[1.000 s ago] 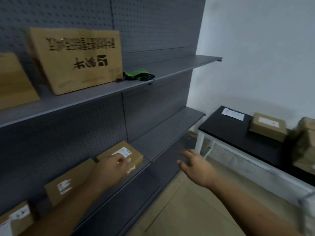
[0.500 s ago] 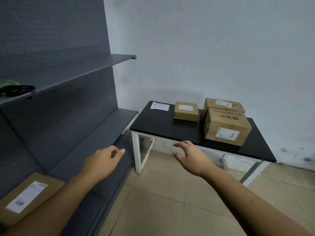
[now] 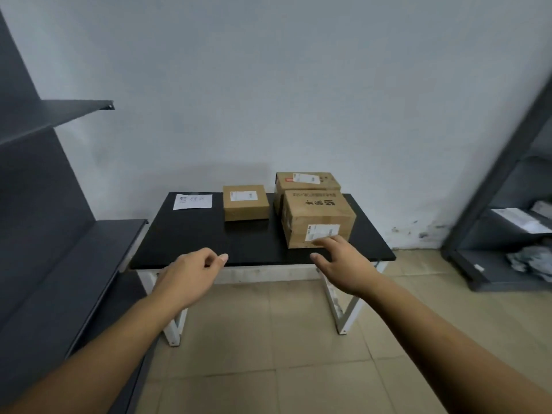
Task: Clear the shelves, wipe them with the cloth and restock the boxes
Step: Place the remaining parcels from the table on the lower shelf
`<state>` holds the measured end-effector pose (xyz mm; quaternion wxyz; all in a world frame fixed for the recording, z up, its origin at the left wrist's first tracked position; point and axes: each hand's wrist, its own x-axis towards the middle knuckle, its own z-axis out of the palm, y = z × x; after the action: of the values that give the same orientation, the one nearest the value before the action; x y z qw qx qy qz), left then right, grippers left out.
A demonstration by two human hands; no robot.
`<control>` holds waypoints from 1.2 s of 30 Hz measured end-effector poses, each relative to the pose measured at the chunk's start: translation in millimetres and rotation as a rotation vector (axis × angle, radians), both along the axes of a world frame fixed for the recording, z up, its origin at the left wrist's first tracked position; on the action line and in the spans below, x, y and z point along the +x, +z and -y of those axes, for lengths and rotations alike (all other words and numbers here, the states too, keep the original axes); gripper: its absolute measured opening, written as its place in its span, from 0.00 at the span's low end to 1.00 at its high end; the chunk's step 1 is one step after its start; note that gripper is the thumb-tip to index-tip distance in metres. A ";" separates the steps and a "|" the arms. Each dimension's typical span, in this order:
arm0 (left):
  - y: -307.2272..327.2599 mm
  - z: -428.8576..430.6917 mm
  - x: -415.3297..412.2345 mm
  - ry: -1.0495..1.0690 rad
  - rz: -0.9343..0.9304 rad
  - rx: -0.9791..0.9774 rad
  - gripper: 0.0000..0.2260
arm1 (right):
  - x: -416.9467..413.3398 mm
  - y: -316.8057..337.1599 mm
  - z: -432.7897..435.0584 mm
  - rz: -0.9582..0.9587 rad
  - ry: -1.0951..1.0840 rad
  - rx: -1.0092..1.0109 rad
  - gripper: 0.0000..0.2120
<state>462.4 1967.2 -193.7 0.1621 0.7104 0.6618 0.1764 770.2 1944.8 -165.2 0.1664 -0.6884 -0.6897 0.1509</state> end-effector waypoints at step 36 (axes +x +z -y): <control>-18.9 -363.4 248.7 -0.063 -0.056 -0.110 0.24 | 279.3 -22.8 -315.1 -0.063 -0.225 -0.039 0.27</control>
<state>711.1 2330.7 -212.6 0.1875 0.7255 0.6522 0.1147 1049.5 2259.9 -188.1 0.1905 -0.7593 -0.5995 0.1664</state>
